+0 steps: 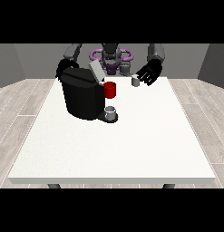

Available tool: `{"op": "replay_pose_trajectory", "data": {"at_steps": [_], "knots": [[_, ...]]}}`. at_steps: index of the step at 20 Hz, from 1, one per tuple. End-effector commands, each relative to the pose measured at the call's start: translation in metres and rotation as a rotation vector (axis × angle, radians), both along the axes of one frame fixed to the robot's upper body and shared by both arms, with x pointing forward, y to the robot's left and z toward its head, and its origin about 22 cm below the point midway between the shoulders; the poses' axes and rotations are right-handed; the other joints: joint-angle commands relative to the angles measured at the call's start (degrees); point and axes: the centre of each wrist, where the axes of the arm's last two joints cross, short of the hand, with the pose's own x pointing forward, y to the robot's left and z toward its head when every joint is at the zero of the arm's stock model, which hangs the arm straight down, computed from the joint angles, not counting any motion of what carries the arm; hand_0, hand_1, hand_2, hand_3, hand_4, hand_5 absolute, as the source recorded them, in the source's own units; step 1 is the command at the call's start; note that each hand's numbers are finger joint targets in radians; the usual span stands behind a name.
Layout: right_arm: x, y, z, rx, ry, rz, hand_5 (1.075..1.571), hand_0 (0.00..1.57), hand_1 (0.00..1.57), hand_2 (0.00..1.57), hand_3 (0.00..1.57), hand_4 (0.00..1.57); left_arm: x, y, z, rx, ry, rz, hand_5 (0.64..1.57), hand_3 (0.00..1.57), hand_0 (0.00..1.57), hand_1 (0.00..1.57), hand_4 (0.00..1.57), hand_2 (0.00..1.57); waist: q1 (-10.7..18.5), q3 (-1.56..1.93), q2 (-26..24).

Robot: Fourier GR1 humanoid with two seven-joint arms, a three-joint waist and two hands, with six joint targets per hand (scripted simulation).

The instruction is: Insert the coffee pod into the coffee machine and close the lid

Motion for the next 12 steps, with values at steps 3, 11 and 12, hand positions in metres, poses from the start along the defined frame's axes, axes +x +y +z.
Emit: {"op": "replay_pose_trajectory", "data": {"at_steps": [3,11,12], "knots": [[0.004,-0.002,0.002,0.007,-0.032,0.011,1.571,0.00,0.00,0.00,0.00,0.53,0.014,-0.010,0.052,0.021,-0.072,0.010,1.571,1.28,1.26,1.26,0.54,1.33,-1.51,0.01,1.50],[0.014,-0.009,0.021,-0.031,-0.051,0.012,1.571,0.00,0.00,0.00,0.00,0.51,0.026,-0.034,0.091,-0.067,-0.077,0.048,1.571,1.20,1.24,1.24,0.48,1.26,-4.12,0.01,2.08],[0.017,0.023,0.031,-0.008,-0.108,0.009,1.571,0.00,0.00,0.00,0.00,0.50,0.025,-0.010,0.125,-0.065,-0.156,0.048,1.571,1.22,1.26,1.26,0.47,1.29,-5.36,0.00,6.01]]}}
